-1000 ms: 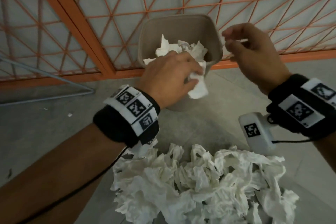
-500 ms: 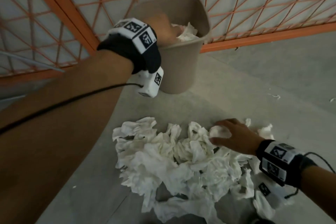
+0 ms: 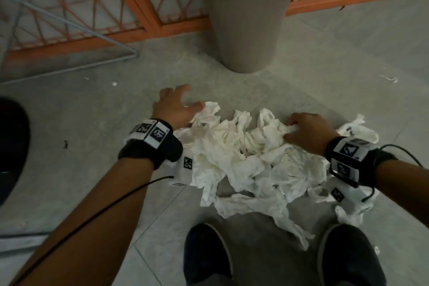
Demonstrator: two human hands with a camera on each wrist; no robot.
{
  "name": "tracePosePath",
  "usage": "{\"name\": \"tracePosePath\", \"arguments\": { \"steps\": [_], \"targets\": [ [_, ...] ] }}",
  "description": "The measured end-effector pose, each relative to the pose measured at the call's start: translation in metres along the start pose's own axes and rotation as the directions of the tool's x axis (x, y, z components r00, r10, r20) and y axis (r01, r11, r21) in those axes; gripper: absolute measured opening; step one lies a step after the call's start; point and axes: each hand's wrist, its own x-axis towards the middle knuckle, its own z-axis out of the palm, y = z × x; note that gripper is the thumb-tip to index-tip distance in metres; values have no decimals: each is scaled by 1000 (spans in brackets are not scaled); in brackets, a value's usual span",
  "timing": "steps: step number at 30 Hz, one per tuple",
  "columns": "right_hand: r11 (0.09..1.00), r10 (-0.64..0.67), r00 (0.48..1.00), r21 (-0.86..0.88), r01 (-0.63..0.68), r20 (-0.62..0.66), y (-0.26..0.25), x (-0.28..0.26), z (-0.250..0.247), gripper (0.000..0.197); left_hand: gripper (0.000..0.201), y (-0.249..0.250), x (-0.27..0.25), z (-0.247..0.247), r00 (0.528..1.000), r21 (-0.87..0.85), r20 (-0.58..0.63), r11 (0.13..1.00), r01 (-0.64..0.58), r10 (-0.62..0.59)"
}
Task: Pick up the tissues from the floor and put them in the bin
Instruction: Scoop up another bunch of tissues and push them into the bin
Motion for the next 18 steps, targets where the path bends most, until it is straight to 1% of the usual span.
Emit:
{"name": "tracePosePath", "arguments": {
  "steps": [1, 2, 3, 4, 5, 6, 8, 9, 11, 13, 15, 16, 17, 18],
  "targets": [
    [1000, 8, 1000, 23, -8, 1, -2, 1, 1, 40, 84, -8, 2, 14, 991, 22, 107, 997, 73, -75],
    [999, 8, 1000, 51, -9, 2, -4, 2, 1, 37, 96, -13, 4, 25, 979, 42, 169, 993, 112, -117],
    [997, 5, 1000, 79, -5, -3, -5, 2, 0, 35, 105, -14, 6, 35, 972, 66, 201, 991, 113, -124],
    [994, 6, 1000, 110, -4, -13, -6, 1, -1, 31, 107, -12, 5, 42, 972, 90, 209, 992, 89, -107],
    [990, 9, 1000, 139, -5, -29, -7, -1, -2, 28, 100, -10, 4, 48, 975, 111, 205, 992, 62, -84],
    [985, 9, 998, 172, 0, -55, -6, -1, -3, 26, 84, -6, 2, 51, 981, 115, 186, 993, 35, -56],
    [973, -8, 995, 229, 32, -104, -3, -1, -5, 27, 35, 0, 1, 55, 991, 92, 131, 995, -27, 15],
    [966, -29, 993, 254, 56, -112, -2, -2, -6, 31, 15, 4, 0, 52, 992, 62, 116, 997, -50, 43],
    [949, -66, 992, 300, 97, -111, 0, -3, -10, 43, 9, 12, 2, 47, 994, -33, 81, 997, -72, 74],
    [921, -45, 994, 383, 79, -96, 0, -5, -15, 46, 19, 24, 3, 38, 996, -133, -1, 987, -92, 92],
    [880, 6, 998, 475, 23, -60, -3, -4, -20, 34, 23, 39, 0, 24, 985, -211, -94, 964, -161, 144],
    [866, 28, 999, 500, -7, -35, -4, -3, -21, 24, 29, 47, -4, 17, 975, -227, -130, 951, -208, 182],
    [864, 46, 999, 501, -41, 1, -6, -2, -22, 19, 35, 53, -8, 11, 960, -226, -162, 939, -259, 226],
    [881, 54, 998, 468, -68, 43, -7, -1, -22, 27, 37, 59, -12, 6, 948, -216, -171, 929, -300, 267]
  ]
}}
